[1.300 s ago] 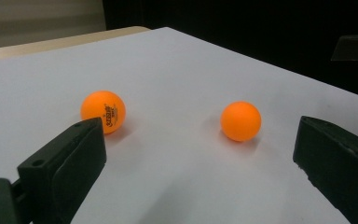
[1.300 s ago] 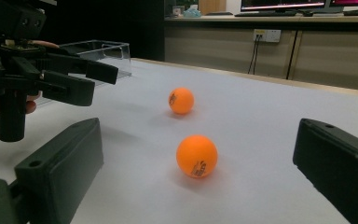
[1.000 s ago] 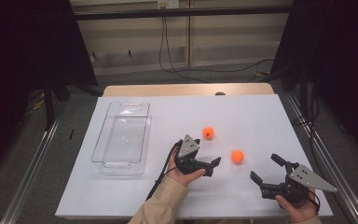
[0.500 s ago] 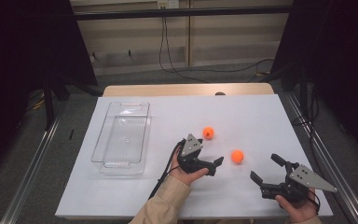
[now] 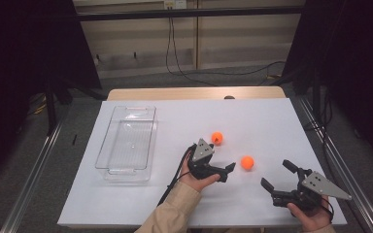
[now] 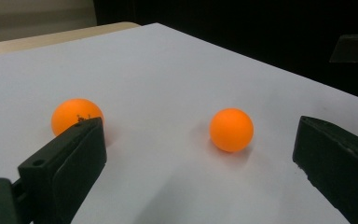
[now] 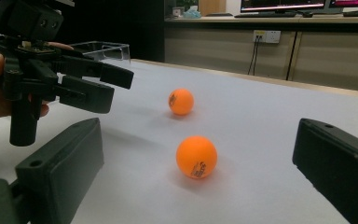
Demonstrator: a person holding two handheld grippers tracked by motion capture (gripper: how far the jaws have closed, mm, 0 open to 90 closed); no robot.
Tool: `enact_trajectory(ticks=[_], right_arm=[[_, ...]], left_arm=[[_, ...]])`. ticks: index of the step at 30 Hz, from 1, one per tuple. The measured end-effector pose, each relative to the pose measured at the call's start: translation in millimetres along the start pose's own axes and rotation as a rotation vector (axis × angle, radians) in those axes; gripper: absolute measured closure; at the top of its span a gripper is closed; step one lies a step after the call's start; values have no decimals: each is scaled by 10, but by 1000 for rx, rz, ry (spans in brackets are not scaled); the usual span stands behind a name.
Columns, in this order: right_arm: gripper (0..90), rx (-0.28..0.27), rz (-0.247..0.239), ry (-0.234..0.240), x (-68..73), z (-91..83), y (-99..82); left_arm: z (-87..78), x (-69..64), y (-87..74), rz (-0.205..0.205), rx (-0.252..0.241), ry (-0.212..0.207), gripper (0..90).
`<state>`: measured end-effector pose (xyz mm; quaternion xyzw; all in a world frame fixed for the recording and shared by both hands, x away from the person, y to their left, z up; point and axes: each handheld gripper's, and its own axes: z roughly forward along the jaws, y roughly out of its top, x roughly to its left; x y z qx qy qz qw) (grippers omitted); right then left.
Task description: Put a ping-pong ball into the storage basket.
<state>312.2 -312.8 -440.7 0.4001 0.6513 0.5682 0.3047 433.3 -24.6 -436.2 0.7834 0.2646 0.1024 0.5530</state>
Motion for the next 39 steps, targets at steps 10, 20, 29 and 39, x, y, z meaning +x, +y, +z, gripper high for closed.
enact_trajectory(ticks=[10,20,29,39], right_arm=[[12,-4,7,-5,3,4,1],[12,-4,8,-5,3,3,1],[12,-8,10,-10,0,3,1],[12,-5,7,-5,-1,4,-1]], left_arm=[[40,-9,5,-8,0,1,29],[89,-29,39,0,10,0,29],[137,-44,51,-4,24,1,29],[171,-43,83,2,31,2,30]])
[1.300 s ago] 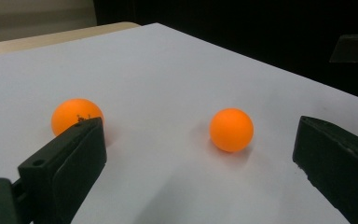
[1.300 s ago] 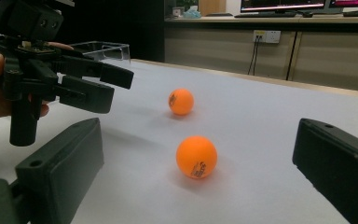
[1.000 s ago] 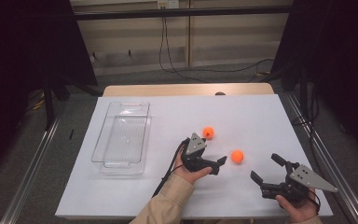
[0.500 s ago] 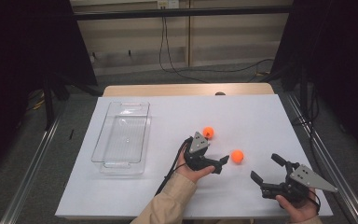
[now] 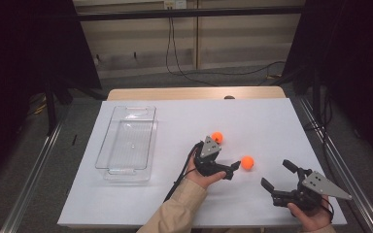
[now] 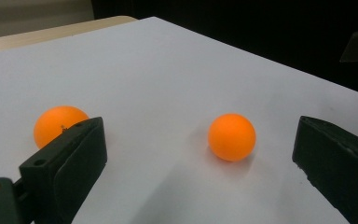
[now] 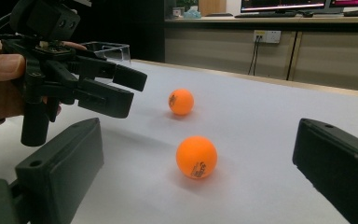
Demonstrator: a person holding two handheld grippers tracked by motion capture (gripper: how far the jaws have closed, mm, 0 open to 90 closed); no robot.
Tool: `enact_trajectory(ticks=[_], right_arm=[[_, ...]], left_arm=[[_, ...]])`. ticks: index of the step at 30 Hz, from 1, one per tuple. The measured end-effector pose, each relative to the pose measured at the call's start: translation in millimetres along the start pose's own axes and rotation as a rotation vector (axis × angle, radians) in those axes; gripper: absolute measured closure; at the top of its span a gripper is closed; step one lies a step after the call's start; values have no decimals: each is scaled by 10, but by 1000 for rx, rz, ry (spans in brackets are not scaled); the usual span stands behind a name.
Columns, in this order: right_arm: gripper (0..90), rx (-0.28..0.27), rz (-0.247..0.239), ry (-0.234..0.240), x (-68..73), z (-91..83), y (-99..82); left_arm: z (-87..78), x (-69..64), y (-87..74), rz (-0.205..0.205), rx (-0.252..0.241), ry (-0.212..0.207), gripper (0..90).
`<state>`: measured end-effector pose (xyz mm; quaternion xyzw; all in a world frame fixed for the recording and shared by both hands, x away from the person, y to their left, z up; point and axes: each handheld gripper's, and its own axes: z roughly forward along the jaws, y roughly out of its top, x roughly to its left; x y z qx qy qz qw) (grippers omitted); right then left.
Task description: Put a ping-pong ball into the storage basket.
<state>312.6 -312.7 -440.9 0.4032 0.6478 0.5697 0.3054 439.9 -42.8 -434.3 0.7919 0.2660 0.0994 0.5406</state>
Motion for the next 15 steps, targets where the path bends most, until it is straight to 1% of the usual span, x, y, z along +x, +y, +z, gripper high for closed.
enact_trajectory(ticks=[2,4,5,7,8,9,11,12,14,15], right_arm=[[12,-3,6,-4,2,0,1],[12,-3,5,-3,1,0,1],[12,-4,7,-5,2,1,2],[12,-4,4,-6,1,-1,2],[12,-3,3,-4,1,-2,2],[12,-3,3,-4,1,-2,2],[12,0,-4,2,-3,-3,1],[12,-3,4,-3,1,0,2],[12,0,1,2,0,1,-1],[12,0,1,3,1,1,-1]], left_arm=[[12,-6,5,-3,-8,-7,30],[15,-11,13,2,0,-3,30],[25,-13,11,2,-7,-8,30],[32,-19,12,2,5,-7,31],[44,-18,7,-1,-5,-15,31],[44,-21,11,4,7,-7,31],[53,-24,9,0,6,-8,32],[61,-27,8,-3,4,-10,33],[63,-22,9,7,11,-13,34],[73,-31,8,-5,2,-12,34]])
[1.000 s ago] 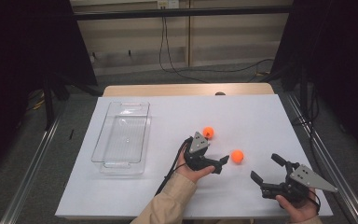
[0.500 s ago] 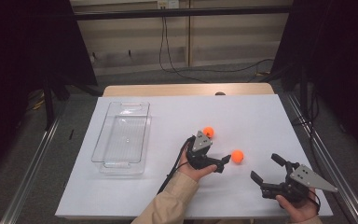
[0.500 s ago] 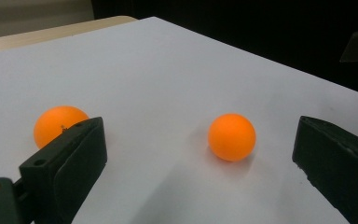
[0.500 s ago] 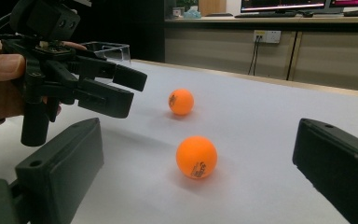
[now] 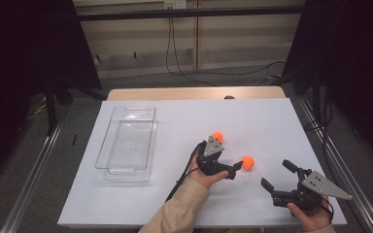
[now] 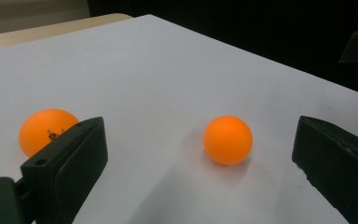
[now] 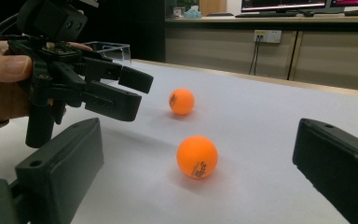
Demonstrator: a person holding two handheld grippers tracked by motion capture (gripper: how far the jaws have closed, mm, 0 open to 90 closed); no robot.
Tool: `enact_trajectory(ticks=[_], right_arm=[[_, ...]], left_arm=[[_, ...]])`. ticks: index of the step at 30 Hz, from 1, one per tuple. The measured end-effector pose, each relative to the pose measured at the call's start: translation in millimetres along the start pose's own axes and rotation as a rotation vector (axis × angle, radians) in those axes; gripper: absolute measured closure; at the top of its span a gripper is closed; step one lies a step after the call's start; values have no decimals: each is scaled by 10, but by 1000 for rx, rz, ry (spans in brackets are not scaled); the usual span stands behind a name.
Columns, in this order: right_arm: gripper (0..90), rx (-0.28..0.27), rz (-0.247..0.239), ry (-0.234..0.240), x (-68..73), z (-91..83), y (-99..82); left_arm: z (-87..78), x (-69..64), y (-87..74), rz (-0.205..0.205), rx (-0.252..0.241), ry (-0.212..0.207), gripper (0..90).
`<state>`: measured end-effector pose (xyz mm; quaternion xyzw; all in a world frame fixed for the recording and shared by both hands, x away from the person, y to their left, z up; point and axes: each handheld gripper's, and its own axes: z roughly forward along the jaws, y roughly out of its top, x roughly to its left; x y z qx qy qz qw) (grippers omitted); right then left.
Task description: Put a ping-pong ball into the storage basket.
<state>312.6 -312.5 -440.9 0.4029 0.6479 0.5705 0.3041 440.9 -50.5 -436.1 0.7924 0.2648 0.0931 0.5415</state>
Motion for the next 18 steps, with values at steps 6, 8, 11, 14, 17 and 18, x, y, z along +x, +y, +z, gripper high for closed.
enact_trajectory(ticks=[6,8,11,14,17,18], right_arm=[[12,4,-8,5,-1,0,1],[12,6,-8,7,-1,-2,2],[12,6,-8,7,-1,-2,1],[12,4,-10,7,-2,-2,2],[12,5,-9,8,0,-2,2],[12,4,-9,7,1,-1,2]], left_arm=[[20,5,0,4,9,-2,34],[22,8,3,6,13,1,35],[24,7,11,11,12,-2,34],[32,-7,23,8,13,0,34],[41,-20,48,15,19,-3,34],[45,-21,53,18,19,-2,34]])
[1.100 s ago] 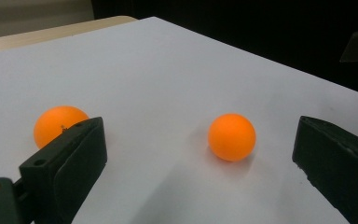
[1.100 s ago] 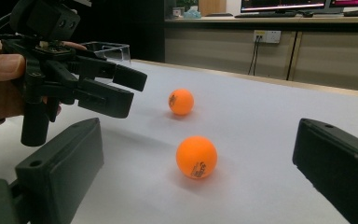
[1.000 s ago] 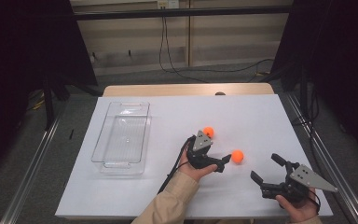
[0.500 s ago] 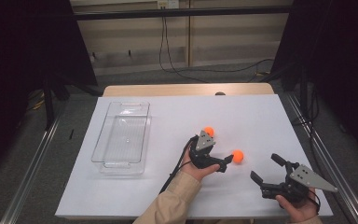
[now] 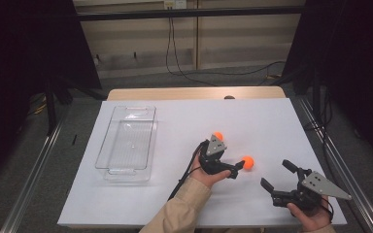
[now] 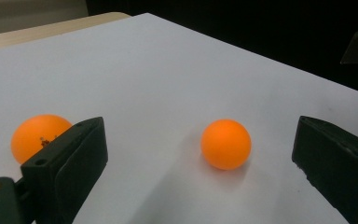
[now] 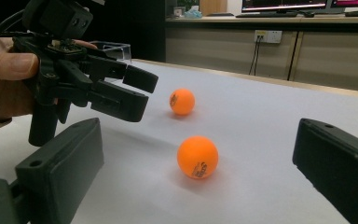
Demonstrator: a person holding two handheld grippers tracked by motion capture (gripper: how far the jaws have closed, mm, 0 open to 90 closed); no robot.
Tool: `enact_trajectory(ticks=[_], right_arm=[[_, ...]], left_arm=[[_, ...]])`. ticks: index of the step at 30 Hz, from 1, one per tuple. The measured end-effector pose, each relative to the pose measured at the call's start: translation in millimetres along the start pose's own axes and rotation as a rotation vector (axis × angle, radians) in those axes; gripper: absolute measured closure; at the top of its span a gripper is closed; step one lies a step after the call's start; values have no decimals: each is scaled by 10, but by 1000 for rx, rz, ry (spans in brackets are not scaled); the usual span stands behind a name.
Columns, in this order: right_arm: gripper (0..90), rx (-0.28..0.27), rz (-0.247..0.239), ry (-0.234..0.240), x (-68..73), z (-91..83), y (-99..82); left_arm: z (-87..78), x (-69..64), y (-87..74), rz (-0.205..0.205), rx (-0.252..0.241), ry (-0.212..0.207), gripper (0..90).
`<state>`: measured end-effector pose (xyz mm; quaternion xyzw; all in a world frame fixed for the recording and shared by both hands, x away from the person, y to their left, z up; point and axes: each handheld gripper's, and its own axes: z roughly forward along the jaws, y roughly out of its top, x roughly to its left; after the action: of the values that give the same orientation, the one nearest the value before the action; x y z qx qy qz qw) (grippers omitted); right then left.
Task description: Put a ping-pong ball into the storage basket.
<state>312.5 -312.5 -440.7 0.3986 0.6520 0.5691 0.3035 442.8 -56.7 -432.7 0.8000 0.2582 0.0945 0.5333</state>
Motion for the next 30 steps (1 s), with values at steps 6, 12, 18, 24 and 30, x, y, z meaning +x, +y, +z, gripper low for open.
enact_trajectory(ticks=[6,12,18,24,30], right_arm=[[12,0,-1,1,-2,-1,0],[12,-1,-3,0,2,4,-1],[12,-3,-3,-5,-4,-2,1],[12,-3,-3,-4,-4,-2,1],[12,-5,5,-7,-2,0,1]], left_arm=[[33,-3,16,-5,4,-3,34],[76,-24,25,-1,22,-9,33],[140,-61,21,10,48,-23,29],[217,-60,0,19,66,-15,27],[262,-51,-20,18,83,-22,27]])
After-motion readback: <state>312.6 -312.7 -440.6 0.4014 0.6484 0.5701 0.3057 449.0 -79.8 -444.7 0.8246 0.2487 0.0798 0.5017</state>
